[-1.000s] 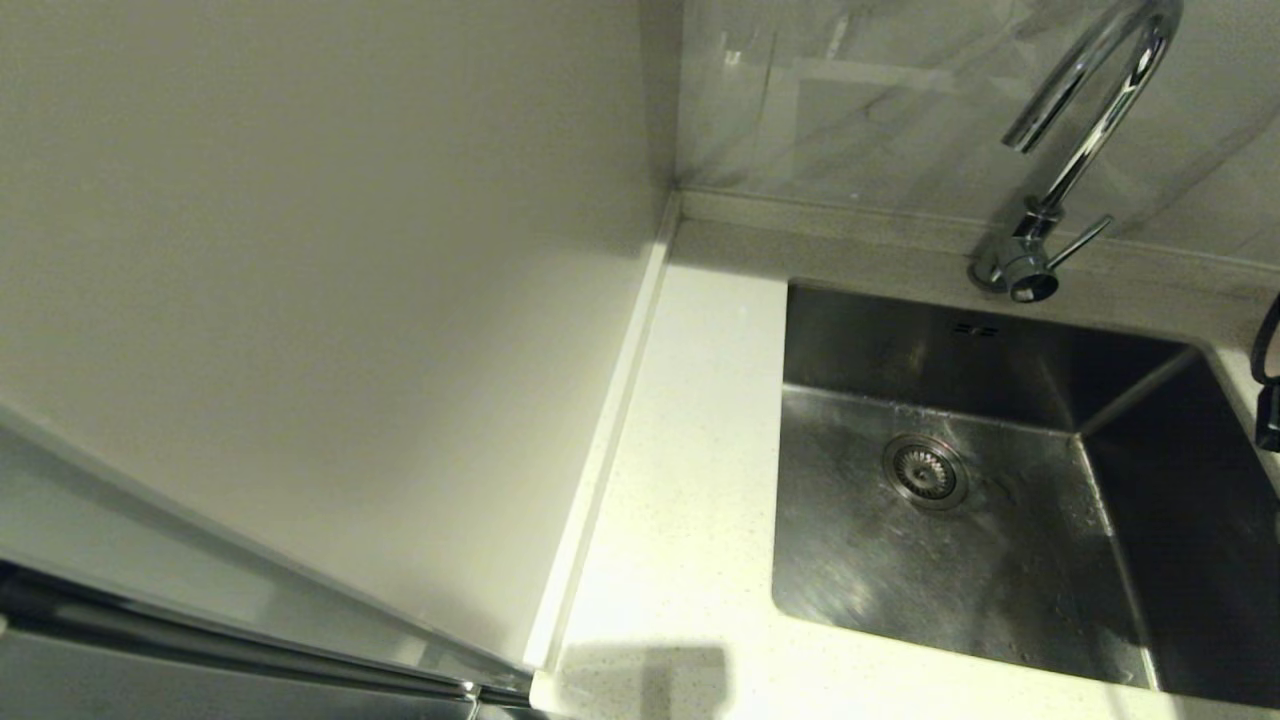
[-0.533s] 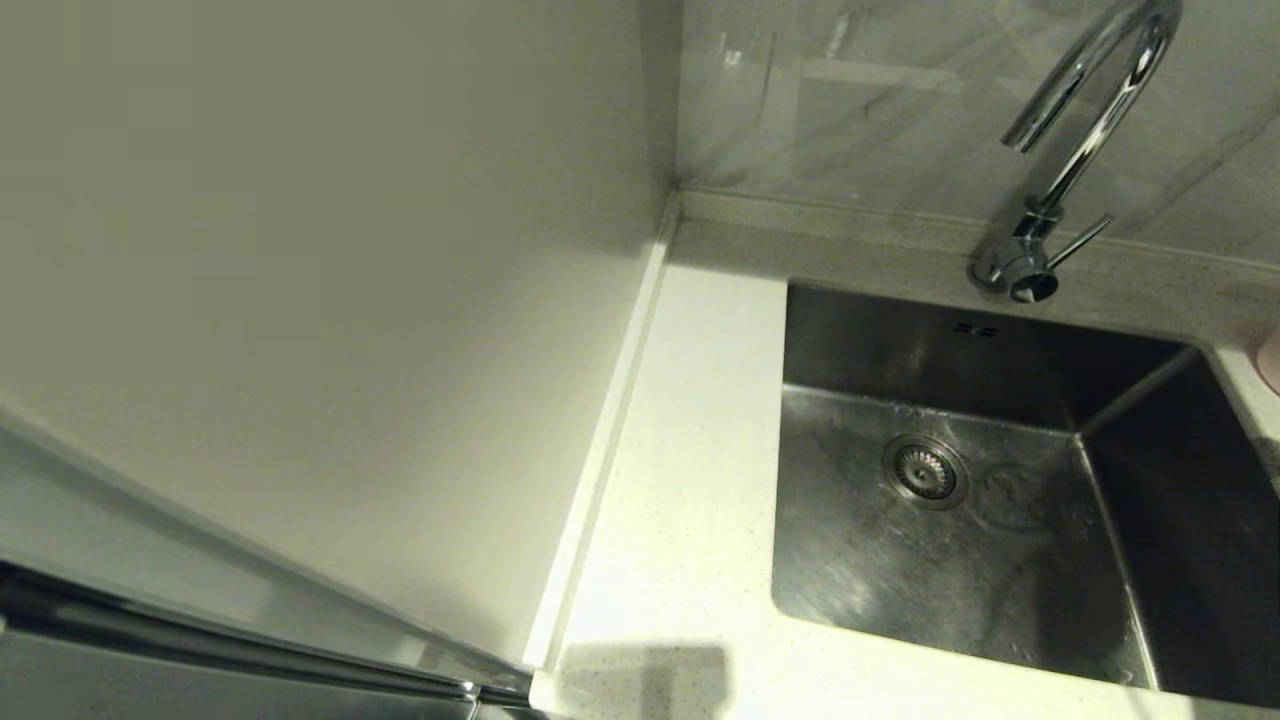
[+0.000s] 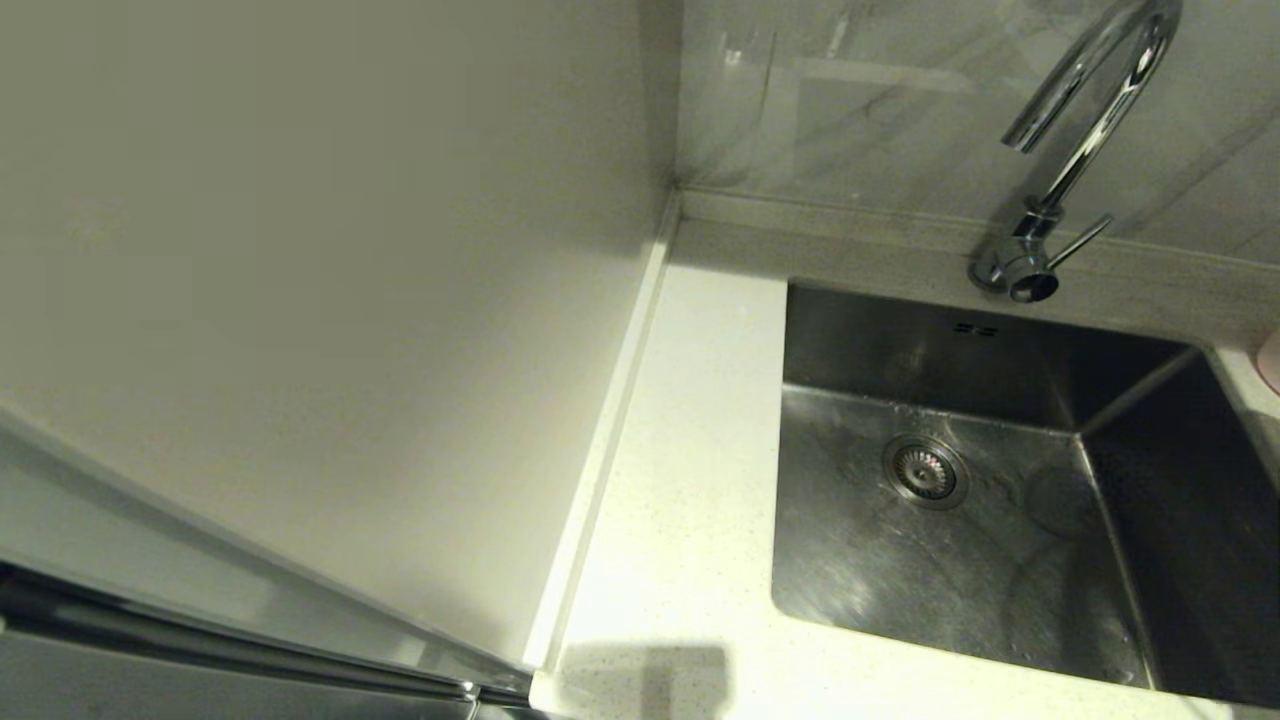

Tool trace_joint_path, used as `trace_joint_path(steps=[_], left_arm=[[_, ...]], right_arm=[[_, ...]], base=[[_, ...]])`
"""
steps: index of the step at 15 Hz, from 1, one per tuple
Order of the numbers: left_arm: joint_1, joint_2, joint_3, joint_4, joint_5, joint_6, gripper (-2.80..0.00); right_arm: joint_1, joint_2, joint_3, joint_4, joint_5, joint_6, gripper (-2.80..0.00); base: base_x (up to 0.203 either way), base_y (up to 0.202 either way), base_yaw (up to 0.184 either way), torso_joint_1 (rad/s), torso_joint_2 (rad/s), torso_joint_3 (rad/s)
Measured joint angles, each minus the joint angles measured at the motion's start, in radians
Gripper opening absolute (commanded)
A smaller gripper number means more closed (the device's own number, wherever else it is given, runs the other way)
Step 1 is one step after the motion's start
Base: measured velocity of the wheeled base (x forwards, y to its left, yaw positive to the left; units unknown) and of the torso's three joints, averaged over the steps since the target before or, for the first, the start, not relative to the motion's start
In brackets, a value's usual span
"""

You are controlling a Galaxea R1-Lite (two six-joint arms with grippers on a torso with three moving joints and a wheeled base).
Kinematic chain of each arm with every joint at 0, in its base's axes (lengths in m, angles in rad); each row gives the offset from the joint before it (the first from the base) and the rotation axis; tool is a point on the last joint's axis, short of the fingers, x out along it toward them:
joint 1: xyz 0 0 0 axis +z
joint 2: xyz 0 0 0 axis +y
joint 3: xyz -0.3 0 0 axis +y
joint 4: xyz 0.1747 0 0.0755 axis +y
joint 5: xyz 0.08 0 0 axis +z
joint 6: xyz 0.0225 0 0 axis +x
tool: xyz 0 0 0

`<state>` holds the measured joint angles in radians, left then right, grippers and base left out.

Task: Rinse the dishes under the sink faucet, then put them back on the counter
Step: Put a bowl back to the table from the sink

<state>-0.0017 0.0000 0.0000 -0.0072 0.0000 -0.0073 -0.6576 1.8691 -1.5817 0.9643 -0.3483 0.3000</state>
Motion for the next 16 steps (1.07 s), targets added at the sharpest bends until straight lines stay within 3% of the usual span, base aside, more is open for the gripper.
trace_joint_path(steps=[5, 6, 7, 16], left_arm=[[0.0, 0.0, 0.0, 0.0, 0.0, 0.0, -2.8], [0.0, 0.0, 0.0, 0.0, 0.0, 0.0, -2.8], [0.0, 0.0, 0.0, 0.0, 0.0, 0.0, -2.8], [0.0, 0.0, 0.0, 0.0, 0.0, 0.0, -2.8]], right_arm=[[-0.029, 0.042, 0.003, -0.01, 0.001, -0.006, -2.8], [-0.031, 0.046, 0.006, -0.011, 0.001, -0.008, -0.81], [-0.034, 0.048, 0.008, -0.011, 0.0, -0.008, 0.0], [-0.044, 0.05, -0.001, -0.023, 0.001, -0.006, 0.0]], base=[[0.0, 0.0, 0.0, 0.0, 0.0, 0.0], [0.0, 0.0, 0.0, 0.0, 0.0, 0.0], [0.0, 0.0, 0.0, 0.0, 0.0, 0.0], [0.0, 0.0, 0.0, 0.0, 0.0, 0.0]])
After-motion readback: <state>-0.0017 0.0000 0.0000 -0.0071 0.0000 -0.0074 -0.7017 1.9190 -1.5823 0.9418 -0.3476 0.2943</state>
